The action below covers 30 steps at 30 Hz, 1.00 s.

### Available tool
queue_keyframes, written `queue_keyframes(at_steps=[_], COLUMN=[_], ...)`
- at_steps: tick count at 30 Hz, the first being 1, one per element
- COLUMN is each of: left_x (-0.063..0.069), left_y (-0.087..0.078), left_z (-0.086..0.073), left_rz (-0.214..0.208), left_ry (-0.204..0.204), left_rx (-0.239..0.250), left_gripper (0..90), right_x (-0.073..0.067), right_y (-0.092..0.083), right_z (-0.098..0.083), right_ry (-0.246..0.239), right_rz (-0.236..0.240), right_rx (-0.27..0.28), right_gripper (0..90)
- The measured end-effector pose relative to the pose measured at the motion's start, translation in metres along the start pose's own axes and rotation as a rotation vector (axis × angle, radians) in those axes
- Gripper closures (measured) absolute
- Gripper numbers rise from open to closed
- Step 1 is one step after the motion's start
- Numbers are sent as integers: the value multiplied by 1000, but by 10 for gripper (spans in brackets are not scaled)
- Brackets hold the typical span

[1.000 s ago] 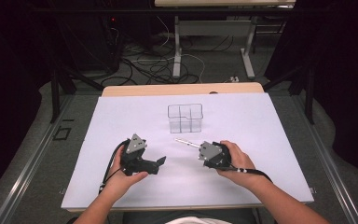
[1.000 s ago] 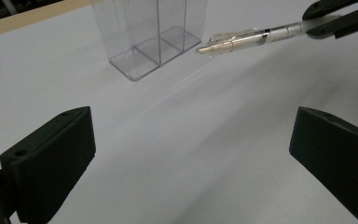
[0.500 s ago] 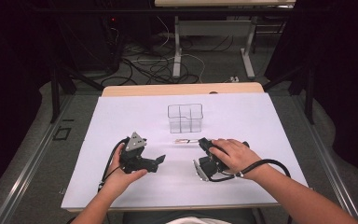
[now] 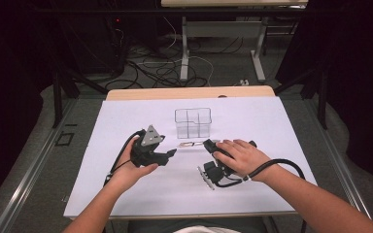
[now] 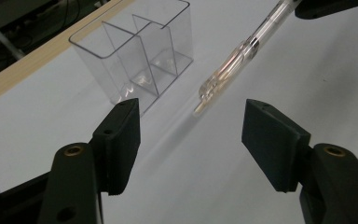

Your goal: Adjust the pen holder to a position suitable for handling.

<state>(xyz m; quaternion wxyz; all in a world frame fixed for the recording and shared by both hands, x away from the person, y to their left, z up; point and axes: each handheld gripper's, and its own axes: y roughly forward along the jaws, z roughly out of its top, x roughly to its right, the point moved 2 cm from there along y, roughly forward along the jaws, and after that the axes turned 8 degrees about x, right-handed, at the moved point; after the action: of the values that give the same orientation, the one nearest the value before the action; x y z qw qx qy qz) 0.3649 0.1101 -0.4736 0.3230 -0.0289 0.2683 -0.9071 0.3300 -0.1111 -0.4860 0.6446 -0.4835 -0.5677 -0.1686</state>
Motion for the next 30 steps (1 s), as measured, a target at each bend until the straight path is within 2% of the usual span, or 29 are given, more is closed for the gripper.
queue_keyframes(at_steps=[2, 7, 11, 12, 15, 18, 20, 24, 30], left_x=[1, 7, 14, 16, 17, 18, 20, 23, 24], left_y=[4, 14, 22, 24, 30, 34, 36, 41, 47], left_z=[6, 18, 29, 31, 35, 37, 38, 39, 40], left_rz=[-8, -67, -97, -106, -131, -141, -158, -193, -203], left_ry=[27, 95, 172, 178, 187, 207, 206, 211, 241], left_rx=[-5, -55, -86, -92, -107, -121, -128, -141, -158], left_gripper=[383, 396, 400, 412, 464, 488, 501, 540, 597], right_x=[0, -2, -2, -1, -2, -1, 0, -3, -3], right_y=[1, 0, 0, 1, -1, -1, -1, 0, 1], right_z=[1, 1, 3, 4, 4, 5, 6, 6, 7], right_ry=[-15, -4, -16, -29, -27, -43, -60, -48, -67], right_rz=[2, 3, 11, 2, 4, 1, 7, 0, 11], right_rx=[3, -1, 1, 17, 7, 18, 16, 19, 25], right_gripper=[800, 800, 800, 799, 799, 799, 799, 799, 799])
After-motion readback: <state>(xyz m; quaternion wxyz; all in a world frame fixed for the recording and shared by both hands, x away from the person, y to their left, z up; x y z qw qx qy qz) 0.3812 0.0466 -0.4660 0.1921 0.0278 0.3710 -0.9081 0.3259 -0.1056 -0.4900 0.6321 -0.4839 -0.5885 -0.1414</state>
